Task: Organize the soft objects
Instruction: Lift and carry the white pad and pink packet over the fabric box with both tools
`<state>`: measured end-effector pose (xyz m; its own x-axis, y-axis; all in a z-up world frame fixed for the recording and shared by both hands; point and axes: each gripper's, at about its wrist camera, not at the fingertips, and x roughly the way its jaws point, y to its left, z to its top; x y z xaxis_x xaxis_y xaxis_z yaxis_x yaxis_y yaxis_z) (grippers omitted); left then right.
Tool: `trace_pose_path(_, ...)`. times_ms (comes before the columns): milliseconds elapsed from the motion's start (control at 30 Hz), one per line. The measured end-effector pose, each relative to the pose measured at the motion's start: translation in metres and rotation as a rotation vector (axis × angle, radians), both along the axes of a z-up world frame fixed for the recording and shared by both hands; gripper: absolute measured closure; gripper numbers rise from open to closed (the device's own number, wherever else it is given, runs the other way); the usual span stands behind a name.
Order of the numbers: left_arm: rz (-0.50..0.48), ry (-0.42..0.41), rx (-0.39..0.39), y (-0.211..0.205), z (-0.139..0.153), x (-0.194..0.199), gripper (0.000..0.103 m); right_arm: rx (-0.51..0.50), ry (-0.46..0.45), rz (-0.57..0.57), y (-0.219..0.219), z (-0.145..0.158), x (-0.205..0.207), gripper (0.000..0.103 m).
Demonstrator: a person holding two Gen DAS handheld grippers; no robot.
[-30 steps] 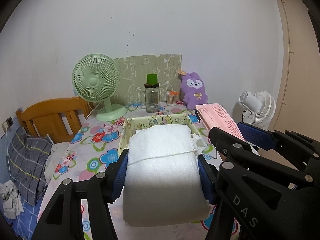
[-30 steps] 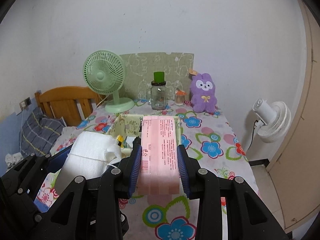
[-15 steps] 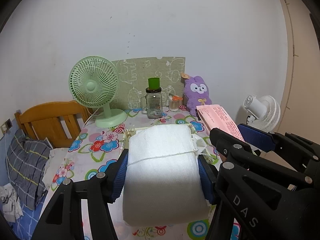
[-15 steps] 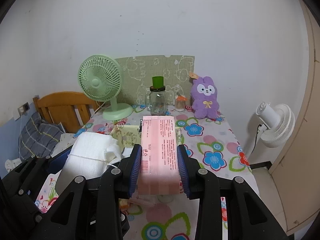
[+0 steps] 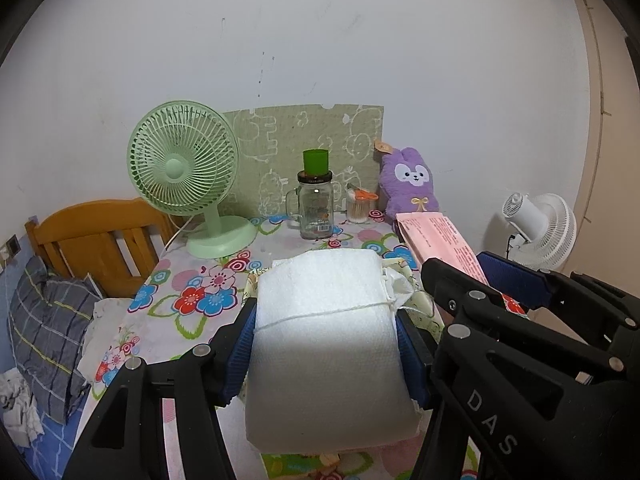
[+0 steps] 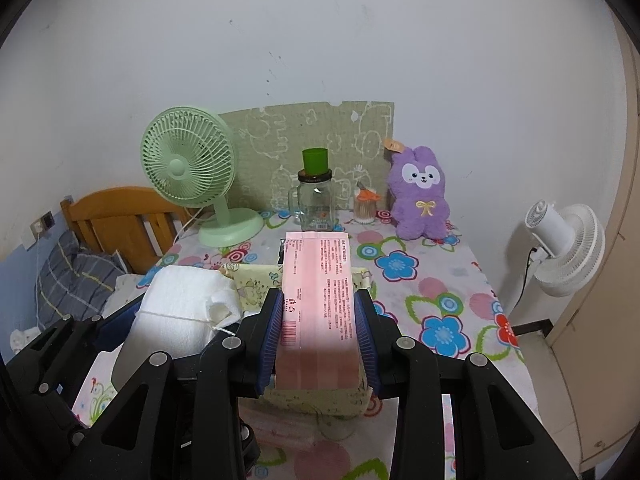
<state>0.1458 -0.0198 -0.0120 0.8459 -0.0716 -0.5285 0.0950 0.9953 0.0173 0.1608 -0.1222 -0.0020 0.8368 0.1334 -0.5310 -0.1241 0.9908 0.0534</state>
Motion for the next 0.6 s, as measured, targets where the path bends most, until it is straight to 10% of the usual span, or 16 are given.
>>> trace_pose_path(600,0.019,0.075,-0.025,0.007,-0.036,0.061,0.037,0.041,0.082,0.044,0.003,-0.036,0.063,0.064)
